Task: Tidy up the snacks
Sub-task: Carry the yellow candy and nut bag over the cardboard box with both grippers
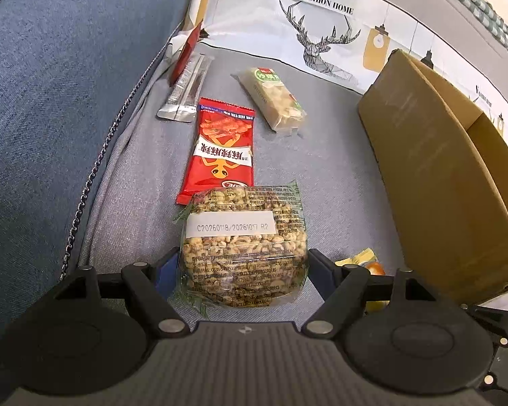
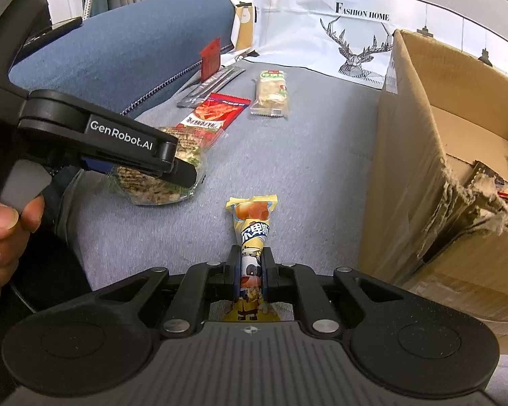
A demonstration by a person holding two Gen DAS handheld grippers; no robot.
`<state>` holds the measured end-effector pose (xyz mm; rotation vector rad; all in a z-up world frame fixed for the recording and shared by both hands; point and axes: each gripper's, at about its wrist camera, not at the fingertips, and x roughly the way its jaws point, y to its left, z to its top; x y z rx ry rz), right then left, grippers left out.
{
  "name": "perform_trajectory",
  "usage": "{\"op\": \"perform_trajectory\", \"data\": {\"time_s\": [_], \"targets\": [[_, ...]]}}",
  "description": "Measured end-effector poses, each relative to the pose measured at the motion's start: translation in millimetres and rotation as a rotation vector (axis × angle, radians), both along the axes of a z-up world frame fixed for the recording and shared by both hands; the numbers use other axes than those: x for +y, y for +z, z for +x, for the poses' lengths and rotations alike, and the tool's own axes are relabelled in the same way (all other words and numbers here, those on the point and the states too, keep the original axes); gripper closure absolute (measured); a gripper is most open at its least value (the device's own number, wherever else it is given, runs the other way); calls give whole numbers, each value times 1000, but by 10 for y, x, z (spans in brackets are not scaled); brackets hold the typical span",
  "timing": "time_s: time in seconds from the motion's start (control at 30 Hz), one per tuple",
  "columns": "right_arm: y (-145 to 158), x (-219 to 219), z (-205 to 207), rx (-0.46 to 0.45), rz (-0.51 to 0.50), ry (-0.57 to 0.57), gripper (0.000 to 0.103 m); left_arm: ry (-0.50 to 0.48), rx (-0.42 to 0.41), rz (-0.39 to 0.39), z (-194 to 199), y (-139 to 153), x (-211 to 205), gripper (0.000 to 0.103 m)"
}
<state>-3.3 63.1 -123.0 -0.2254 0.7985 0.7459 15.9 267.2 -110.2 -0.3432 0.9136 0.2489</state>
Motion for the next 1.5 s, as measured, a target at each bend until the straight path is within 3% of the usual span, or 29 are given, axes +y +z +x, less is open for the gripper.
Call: {"op": "perform_trajectory", "data": {"time_s": [0.27, 0.6, 0.93, 1.23, 1.5], "targets": [[61, -35, 12, -21, 22, -8, 92, 5, -50, 9, -59, 55, 2, 21], [281, -108, -8, -72, 94, -14, 92, 37, -235, 26, -309, 287, -14, 21], [505, -297, 10, -105, 197, -28, 92, 86, -351, 66, -524, 465, -49, 21], [688, -487, 21, -166, 276, -38, 92, 90, -367, 113, -570, 538, -154, 21], [805, -636, 58, -188, 329, -55, 92, 98, -333, 78, -542, 566, -180, 21]]}}
